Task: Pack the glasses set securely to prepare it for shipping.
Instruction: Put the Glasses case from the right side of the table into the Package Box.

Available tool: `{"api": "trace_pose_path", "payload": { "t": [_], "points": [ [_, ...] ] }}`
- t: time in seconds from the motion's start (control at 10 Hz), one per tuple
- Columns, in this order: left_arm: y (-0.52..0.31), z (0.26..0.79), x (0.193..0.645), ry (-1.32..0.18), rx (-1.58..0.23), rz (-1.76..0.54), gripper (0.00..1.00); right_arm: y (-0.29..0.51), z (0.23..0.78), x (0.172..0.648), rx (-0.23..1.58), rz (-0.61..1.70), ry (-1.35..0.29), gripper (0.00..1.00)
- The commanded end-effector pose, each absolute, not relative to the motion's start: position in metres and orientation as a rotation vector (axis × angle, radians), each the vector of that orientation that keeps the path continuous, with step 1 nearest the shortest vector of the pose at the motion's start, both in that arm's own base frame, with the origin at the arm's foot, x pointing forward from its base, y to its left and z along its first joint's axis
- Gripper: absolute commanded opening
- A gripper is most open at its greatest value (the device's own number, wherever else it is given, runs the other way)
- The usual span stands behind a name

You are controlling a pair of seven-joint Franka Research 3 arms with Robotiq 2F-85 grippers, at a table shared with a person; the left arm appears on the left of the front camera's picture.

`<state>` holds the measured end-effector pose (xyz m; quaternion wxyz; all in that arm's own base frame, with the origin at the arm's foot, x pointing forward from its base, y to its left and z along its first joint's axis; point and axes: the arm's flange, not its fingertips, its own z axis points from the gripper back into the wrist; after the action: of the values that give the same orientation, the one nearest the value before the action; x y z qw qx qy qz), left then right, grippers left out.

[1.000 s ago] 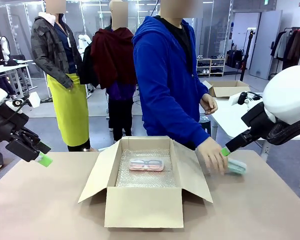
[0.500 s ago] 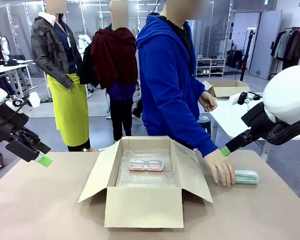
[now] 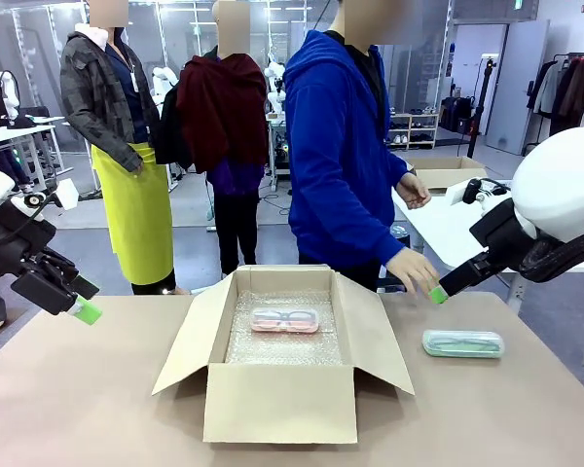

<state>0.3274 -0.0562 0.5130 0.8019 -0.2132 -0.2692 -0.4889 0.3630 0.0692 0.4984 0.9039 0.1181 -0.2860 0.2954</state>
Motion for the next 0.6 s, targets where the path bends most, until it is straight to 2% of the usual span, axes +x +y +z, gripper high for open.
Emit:
{"api": "trace_pose_path", "payload": {
  "t": [0.0, 0.1, 0.5],
  "points": [
    [-0.054, 0.515, 0.327, -0.583, -0.479, -1.069, 1.0, 0.069, 0.498, 0.363, 0.244, 0.61, -0.591, 1.0],
    [-0.054, 0.515, 0.327, -0.583, -0.479, -1.069, 1.0, 0.062, 0.506, 0.373, 0.159, 0.574, -0.57, 1.0],
    [-0.054, 0.515, 0.327, -0.583, -0.479, -1.069, 1.0, 0.026, 0.506, 0.442, 0.143, 0.587, -0.413, 1.0]
  ]
}}
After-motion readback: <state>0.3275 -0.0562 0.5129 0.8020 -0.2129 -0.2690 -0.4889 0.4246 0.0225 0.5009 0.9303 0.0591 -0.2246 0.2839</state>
